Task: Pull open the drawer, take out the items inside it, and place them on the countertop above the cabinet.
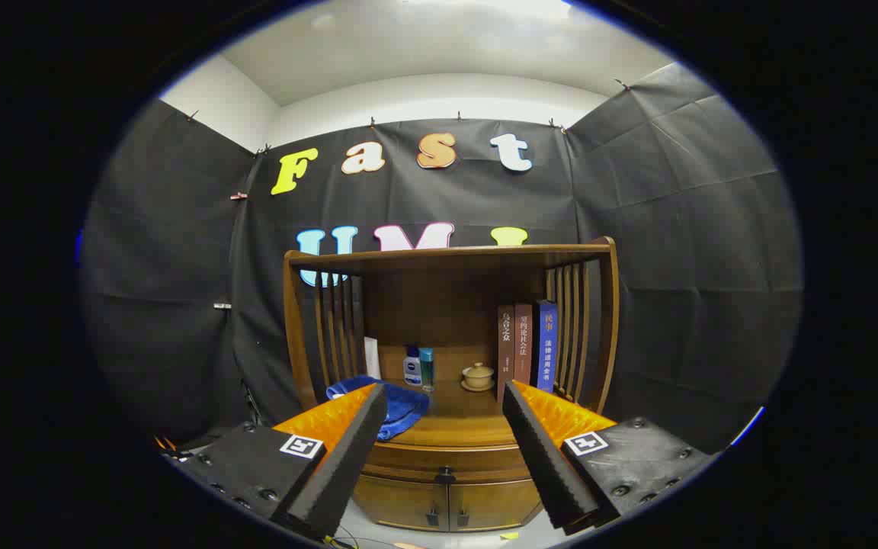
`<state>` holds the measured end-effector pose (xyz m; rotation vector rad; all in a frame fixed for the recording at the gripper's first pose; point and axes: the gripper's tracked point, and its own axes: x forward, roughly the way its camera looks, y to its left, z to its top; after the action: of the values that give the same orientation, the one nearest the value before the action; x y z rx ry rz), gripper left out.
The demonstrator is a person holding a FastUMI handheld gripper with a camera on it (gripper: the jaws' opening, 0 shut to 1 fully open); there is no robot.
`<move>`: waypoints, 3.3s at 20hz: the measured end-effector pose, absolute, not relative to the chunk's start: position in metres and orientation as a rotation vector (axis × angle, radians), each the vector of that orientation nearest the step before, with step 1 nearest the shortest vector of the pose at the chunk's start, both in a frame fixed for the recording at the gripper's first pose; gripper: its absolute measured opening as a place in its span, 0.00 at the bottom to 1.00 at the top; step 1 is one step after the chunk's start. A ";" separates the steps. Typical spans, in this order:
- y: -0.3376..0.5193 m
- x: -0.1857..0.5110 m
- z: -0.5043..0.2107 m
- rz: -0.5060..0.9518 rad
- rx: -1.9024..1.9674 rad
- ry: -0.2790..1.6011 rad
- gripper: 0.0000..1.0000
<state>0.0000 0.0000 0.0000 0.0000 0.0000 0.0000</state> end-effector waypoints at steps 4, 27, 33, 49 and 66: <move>-0.001 0.002 0.003 -0.010 -0.011 -0.012 0.99; -0.004 0.003 -0.003 -0.005 -0.003 -0.016 0.99; -0.005 0.021 -0.036 -0.008 0.004 0.033 0.99; 0.000 0.097 -0.190 -0.013 0.044 0.234 0.99; -0.007 0.158 -0.350 -0.069 0.063 0.455 0.84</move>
<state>0.1578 -0.0067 -0.3500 0.0628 0.4547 -0.0688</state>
